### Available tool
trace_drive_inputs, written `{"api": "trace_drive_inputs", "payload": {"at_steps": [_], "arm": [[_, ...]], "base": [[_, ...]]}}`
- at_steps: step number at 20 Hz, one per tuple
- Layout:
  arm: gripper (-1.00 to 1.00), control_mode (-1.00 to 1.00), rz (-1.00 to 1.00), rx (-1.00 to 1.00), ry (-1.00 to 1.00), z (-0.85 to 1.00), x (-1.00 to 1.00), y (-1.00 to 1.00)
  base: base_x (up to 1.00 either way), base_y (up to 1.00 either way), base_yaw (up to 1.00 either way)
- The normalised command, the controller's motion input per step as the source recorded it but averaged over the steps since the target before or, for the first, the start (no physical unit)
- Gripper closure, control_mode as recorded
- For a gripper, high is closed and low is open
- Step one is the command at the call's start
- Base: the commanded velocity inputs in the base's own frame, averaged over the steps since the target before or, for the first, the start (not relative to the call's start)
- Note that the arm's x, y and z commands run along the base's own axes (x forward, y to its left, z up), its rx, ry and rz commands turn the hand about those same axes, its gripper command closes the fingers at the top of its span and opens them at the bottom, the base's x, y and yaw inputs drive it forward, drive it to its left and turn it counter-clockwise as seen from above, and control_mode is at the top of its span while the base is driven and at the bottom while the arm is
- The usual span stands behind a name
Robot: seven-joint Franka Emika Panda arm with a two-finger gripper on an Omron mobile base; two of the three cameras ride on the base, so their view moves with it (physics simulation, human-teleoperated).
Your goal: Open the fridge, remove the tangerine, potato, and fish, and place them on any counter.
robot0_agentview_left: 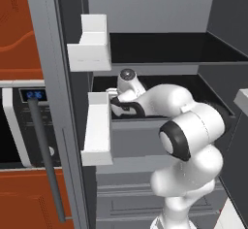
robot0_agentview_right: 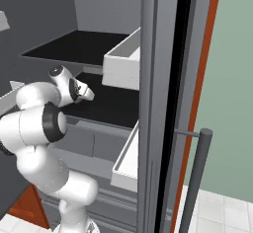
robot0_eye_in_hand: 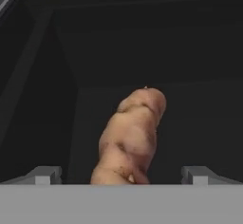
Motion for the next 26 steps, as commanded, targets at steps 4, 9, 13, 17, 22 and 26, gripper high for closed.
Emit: {"api": "trace_drive_inputs", "payload": {"at_steps": [4, 9, 13, 17, 22, 26], "arm": [[-1.00, -1.00, -0.02, 0.00, 0.01, -0.43, 0.24, 0.00], [1.00, -1.00, -0.01, 0.00, 0.00, -0.31, 0.11, 0.00], [1.00, -1.00, 0.00, 0.00, -0.05, -0.12, -0.29, -0.12], [1.00, -1.00, 0.00, 0.01, -0.10, -0.01, -0.74, -0.28], [1.00, -1.00, 0.00, 0.07, -0.17, 0.07, -0.99, -0.57], [1.00, -1.00, 0.08, 0.12, -0.16, 0.74, -1.00, -0.56]], "base": [[0.00, 0.00, 0.00], [0.00, 0.00, 0.00], [0.00, 0.00, 0.00], [0.00, 0.00, 0.00], [0.00, 0.00, 0.00], [0.00, 0.00, 0.00]]}}
